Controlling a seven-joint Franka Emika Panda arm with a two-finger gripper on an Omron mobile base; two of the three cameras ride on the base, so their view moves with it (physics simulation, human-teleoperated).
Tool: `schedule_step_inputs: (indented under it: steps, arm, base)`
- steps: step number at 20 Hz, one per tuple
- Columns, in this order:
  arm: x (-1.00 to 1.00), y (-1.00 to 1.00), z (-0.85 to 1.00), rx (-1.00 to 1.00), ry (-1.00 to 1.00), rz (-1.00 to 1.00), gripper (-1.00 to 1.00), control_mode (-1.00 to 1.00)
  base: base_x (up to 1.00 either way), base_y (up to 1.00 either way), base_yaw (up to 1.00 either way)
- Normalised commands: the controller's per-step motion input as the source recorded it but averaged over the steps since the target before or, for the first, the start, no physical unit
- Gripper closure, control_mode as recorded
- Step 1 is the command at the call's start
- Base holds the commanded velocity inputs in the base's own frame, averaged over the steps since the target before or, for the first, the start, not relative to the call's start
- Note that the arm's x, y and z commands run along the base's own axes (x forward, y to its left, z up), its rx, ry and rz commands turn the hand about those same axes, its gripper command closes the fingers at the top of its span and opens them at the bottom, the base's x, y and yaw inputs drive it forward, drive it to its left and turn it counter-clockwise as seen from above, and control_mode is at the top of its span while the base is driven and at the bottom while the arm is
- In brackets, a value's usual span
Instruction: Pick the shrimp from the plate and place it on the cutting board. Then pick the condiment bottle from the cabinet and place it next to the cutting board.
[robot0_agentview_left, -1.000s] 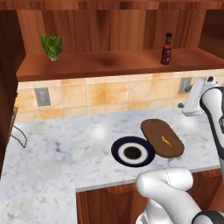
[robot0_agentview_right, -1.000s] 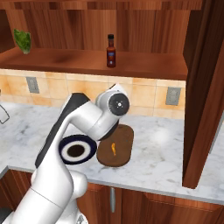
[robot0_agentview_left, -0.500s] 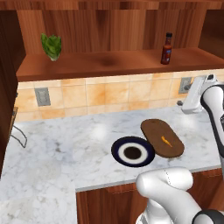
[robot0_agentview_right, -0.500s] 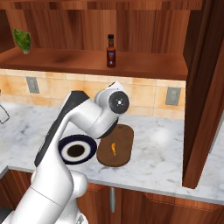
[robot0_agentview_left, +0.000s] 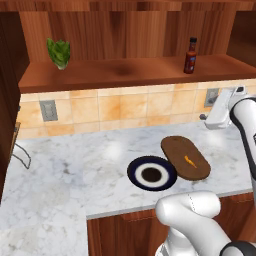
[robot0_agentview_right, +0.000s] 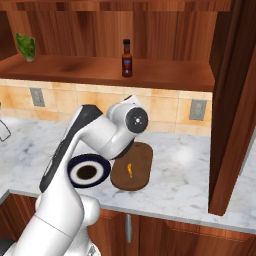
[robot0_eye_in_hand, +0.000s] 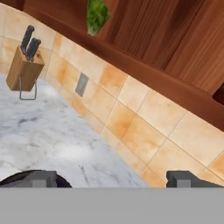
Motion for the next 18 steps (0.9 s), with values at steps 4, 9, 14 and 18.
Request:
schedule_step_inputs:
  steps: [4,9,14,18]
  arm:
    - [0.00,0.09,0.05,0.09,0.00,0.00,-1.00,-1.00]
    - [0.00,0.05,0.09,0.09,0.00,0.00,-1.00,-1.00]
    - [0.00,0.01,0.22,0.06,0.00,0.02,-1.00,-1.00]
    - [0.00,0.00,0.30,0.02,-0.02,0.07,-1.00,-1.00]
  base:
    - [0.00,0.00,0.00]
    - [0.00,0.00,0.00]
    - [0.00,0.00,0.00]
    - [0.00,0.00,0.00]
